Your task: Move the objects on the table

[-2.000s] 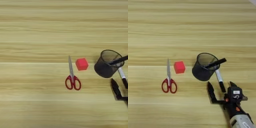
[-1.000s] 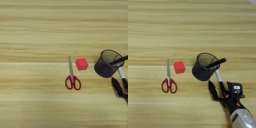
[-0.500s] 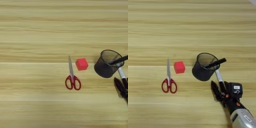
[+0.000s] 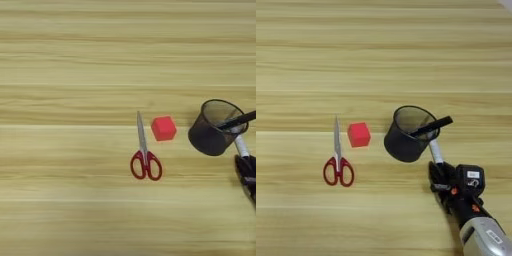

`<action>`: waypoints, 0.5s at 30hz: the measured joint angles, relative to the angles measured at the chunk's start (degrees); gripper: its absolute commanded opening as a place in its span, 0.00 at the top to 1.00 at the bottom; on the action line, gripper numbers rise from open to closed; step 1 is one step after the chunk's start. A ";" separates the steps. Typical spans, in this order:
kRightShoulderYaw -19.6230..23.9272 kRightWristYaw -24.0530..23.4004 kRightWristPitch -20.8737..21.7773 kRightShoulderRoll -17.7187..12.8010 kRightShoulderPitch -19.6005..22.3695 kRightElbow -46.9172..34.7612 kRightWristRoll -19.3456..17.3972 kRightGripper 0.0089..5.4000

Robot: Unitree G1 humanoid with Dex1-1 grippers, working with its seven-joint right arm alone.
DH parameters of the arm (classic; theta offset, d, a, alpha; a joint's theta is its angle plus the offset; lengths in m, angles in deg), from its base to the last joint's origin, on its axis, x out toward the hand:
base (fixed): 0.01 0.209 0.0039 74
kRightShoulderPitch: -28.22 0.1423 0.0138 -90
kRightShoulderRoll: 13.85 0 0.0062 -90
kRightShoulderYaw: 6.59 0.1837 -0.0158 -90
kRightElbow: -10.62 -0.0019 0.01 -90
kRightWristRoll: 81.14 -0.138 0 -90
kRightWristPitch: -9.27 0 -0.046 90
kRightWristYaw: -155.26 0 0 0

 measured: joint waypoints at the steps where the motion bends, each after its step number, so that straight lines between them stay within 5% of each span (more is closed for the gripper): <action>1: 0.00 -0.04 0.01 0.02 0.00 -0.01 0.06 0.81; 15: 0.17 -2.32 1.37 1.78 0.28 -0.57 0.73 0.86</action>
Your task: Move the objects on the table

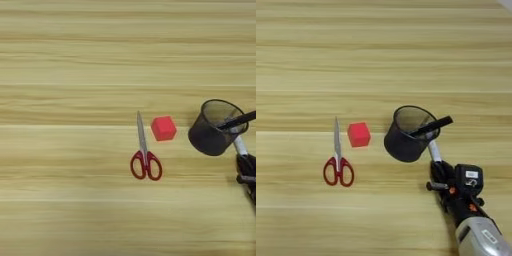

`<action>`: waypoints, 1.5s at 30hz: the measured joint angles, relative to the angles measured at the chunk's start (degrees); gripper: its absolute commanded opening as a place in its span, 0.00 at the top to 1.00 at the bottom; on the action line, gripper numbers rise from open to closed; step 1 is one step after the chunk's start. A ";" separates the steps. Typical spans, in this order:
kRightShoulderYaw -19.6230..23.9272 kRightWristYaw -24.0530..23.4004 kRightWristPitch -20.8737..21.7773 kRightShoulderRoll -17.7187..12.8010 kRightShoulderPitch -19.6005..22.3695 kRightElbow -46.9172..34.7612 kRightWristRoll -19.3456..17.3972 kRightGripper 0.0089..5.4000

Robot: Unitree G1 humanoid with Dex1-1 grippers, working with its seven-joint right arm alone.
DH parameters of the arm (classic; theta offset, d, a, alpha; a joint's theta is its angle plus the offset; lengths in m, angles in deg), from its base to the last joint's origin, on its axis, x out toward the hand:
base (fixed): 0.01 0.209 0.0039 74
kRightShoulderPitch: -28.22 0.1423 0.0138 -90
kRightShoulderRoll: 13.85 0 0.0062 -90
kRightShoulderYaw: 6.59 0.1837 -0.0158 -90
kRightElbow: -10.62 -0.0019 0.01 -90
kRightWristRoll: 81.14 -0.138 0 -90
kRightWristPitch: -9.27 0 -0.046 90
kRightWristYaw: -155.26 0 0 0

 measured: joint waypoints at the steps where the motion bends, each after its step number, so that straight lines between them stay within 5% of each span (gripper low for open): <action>1: 0.09 -0.07 0.01 0.07 0.02 -0.15 -0.02 0.86; 16: 1.88 -2.34 -0.12 2.71 -0.22 -3.71 -1.61 0.86; 45: 7.70 -4.62 -4.04 0.68 1.29 -19.41 -5.16 0.86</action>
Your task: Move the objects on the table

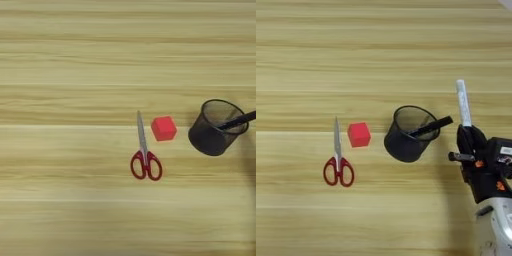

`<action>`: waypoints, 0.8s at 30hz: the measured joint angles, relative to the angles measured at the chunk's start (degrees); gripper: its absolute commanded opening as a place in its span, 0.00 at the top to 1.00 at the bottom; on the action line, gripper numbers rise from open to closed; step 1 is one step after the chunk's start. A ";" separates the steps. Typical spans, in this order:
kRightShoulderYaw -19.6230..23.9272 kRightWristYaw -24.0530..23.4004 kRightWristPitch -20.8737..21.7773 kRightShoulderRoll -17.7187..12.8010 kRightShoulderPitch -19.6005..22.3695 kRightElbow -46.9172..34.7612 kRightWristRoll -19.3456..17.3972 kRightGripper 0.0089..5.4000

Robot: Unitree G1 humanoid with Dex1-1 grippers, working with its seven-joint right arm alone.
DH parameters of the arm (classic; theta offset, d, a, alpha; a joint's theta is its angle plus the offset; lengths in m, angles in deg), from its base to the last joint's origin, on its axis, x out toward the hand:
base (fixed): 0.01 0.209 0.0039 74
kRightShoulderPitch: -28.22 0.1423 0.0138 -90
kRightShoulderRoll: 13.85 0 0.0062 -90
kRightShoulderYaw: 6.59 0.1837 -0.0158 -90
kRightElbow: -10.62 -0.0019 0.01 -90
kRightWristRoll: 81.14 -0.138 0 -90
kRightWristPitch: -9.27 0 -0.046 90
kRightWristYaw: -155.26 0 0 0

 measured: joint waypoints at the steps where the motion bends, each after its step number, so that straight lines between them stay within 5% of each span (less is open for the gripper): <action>1: 0.50 -0.27 -0.23 -0.08 0.00 -0.92 -0.15 0.86; 13: 1.16 -0.89 -3.53 0.21 -1.18 -9.93 -2.08 0.86; 24: -2.49 0.06 -5.06 1.74 -3.78 -19.09 -4.05 0.86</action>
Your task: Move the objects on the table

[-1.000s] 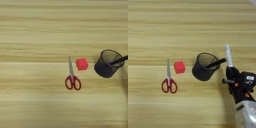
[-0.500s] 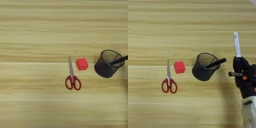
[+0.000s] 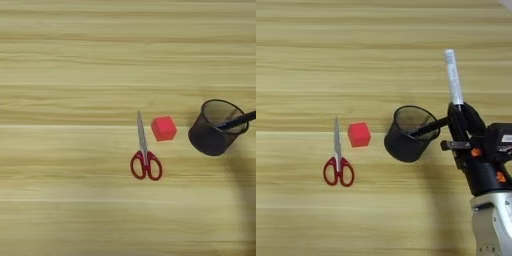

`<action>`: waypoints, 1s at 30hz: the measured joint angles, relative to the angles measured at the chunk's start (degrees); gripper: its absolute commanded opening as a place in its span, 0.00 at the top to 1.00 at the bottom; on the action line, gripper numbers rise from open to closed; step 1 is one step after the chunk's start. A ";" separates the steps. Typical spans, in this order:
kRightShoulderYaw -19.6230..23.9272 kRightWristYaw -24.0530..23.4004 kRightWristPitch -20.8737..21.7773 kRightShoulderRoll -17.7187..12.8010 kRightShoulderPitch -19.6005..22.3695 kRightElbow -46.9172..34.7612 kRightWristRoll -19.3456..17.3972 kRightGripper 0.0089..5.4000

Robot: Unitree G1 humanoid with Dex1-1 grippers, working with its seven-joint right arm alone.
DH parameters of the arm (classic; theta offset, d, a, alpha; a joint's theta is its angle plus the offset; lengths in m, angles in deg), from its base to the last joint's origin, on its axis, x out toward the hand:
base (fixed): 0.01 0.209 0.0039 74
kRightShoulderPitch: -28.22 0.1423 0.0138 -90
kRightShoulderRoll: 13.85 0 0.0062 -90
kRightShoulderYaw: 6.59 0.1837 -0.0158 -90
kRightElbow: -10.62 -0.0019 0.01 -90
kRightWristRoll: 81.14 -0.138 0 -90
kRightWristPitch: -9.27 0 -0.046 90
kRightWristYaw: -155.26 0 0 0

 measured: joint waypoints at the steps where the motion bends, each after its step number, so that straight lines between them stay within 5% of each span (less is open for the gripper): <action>1: -0.27 0.38 0.00 0.02 -0.22 -0.52 -0.03 0.86; 30: -16.42 6.14 0.47 3.98 -7.47 0.53 1.79 0.86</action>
